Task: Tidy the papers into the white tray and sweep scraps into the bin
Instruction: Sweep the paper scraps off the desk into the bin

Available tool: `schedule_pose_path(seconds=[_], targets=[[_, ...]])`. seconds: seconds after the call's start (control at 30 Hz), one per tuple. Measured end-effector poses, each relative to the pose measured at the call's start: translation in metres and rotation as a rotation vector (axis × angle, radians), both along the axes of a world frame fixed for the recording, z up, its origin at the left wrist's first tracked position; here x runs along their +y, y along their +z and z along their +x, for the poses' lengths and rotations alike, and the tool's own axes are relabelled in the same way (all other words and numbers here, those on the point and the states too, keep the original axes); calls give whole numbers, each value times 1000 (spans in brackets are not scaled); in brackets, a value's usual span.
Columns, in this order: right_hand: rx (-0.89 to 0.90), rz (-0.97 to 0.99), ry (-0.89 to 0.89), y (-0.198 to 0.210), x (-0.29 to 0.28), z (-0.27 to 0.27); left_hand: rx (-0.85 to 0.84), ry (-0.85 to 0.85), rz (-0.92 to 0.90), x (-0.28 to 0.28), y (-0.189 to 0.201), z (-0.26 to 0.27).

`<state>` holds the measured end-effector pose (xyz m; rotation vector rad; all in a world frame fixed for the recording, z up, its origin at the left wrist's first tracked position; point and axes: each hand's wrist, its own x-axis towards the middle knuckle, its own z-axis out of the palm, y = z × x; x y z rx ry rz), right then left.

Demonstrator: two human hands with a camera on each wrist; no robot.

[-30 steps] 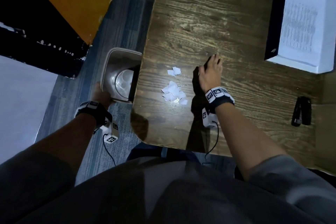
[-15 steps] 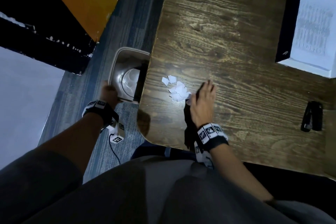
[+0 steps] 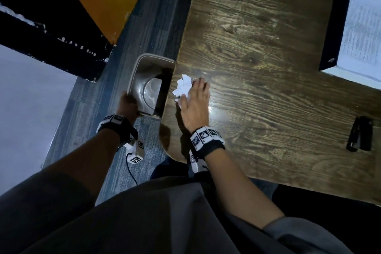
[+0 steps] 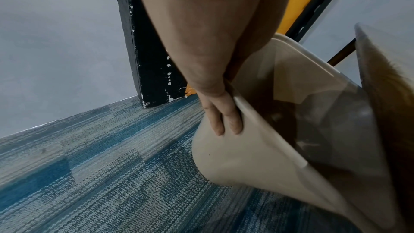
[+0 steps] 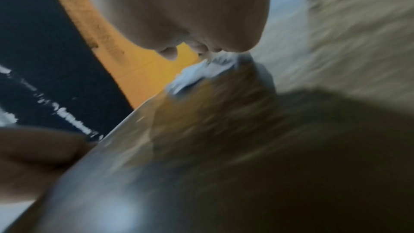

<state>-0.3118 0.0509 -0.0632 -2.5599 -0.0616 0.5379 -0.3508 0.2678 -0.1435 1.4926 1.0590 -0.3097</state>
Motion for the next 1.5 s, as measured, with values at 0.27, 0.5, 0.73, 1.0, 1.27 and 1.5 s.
schedule_pose_path(seconds=[0.27,0.5,0.73,1.0,1.27,1.5], targets=[[21,-69,-202,-6,-26,-23,-34,-22,46,-8,11,-8],[-4,-49,147,-11,37,-23,-54,-21,92,-12,25,-11],[-38,-67,616,-10,69,-23,-64,-148,218,-10,30,-8],[31,-80,681,16,90,9,-55,-168,249,-8,19,-7],[-314,167,69,15,21,36,-74,-198,150,-2,22,2],[-22,-178,-225,-14,-14,43,-135,-174,13,14,11,13]])
